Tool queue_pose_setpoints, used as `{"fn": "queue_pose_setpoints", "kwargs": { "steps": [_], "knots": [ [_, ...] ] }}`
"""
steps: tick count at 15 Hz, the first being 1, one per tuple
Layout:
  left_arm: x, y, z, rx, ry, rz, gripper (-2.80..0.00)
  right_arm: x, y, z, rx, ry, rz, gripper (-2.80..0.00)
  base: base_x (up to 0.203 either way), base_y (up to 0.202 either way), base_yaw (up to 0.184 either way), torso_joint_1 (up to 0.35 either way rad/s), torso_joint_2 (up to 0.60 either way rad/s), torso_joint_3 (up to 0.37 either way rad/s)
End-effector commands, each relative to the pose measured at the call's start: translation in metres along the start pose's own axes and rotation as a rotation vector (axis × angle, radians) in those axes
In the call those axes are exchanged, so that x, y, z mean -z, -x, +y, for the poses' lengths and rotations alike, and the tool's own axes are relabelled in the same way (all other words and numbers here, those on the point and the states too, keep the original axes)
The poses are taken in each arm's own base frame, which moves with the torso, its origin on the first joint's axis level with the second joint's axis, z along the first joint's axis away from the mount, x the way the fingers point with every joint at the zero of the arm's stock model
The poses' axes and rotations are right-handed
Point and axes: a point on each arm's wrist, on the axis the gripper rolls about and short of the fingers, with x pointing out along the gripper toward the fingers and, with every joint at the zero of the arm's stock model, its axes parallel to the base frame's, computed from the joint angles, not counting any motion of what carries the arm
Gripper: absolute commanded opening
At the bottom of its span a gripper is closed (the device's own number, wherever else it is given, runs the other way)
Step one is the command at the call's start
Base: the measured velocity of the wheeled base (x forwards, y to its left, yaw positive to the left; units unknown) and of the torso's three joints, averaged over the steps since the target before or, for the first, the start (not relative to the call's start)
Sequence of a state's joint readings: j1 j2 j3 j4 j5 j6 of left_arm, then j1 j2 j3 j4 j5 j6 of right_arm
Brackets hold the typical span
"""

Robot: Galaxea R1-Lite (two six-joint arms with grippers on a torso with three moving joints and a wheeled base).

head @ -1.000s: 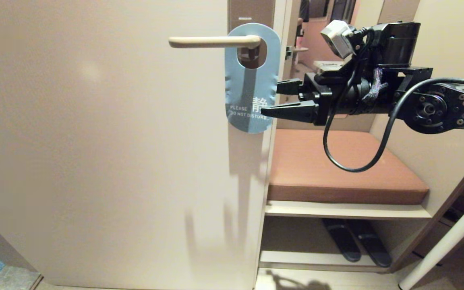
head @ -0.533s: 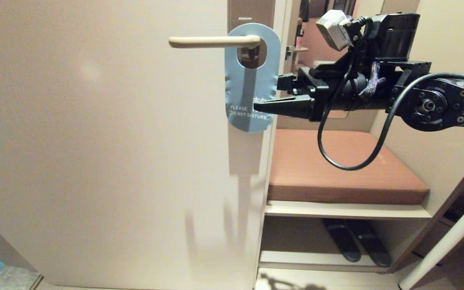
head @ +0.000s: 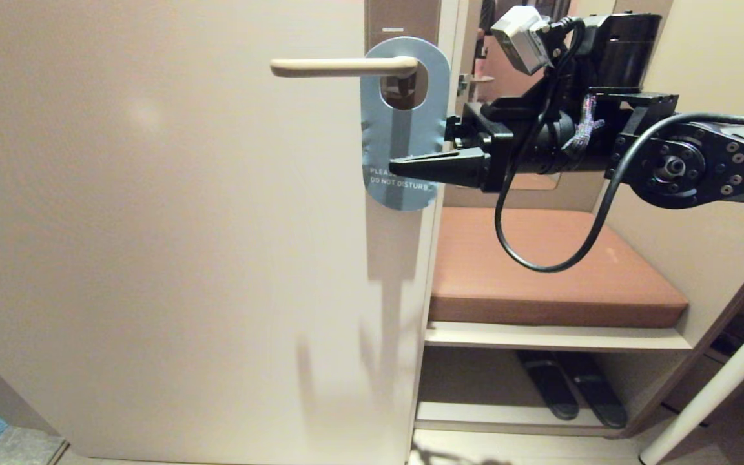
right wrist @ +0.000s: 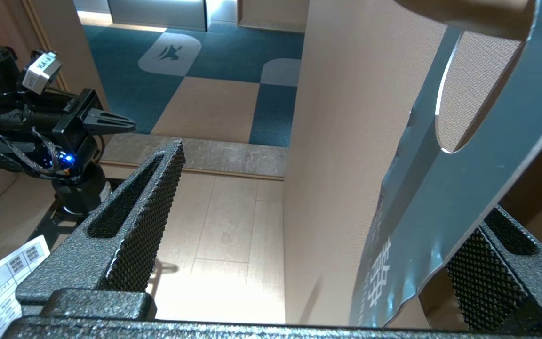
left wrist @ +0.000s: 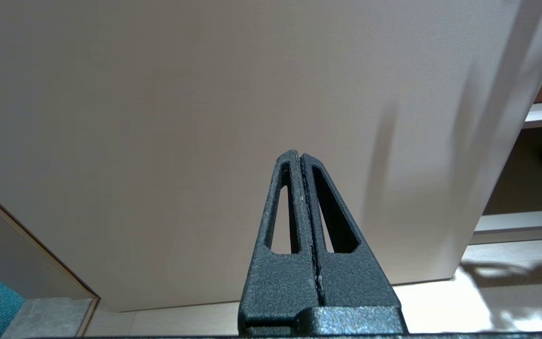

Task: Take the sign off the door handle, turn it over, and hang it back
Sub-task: Take down the sign

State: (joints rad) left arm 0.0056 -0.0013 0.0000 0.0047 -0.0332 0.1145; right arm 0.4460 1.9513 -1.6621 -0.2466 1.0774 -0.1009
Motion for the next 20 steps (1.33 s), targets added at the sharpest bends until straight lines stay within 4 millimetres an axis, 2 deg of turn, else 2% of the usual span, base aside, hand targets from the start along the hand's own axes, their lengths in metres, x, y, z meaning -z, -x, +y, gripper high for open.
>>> {"fn": "queue_pose_setpoints", "kwargs": {
  "steps": [1,11,12,20],
  "knots": [
    [0.0,0.0,0.0,0.0,-0.001,0.001,-2.8,0.0,-0.002,-0.002,-0.007,0.006,-0.004,0.0,0.0,0.0,0.0,0.0,0.0,0.0],
    [0.0,0.0,0.0,0.0,0.0,0.001,-2.8,0.001,-0.007,-0.012,-0.007,0.012,-0.011,0.0,0.0,0.0,0.0,0.0,0.0,0.0],
    [0.0,0.0,0.0,0.0,0.001,0.001,-2.8,0.0,-0.007,-0.012,-0.006,0.016,-0.013,-2.8,0.0,0.0,0.0,0.0,0.0,0.0],
    [0.0,0.0,0.0,0.0,0.001,0.001,-2.8,0.003,-0.006,-0.013,0.002,0.015,-0.009,-2.8,0.0,0.0,0.0,0.0,0.0,0.0]
  ]
}}
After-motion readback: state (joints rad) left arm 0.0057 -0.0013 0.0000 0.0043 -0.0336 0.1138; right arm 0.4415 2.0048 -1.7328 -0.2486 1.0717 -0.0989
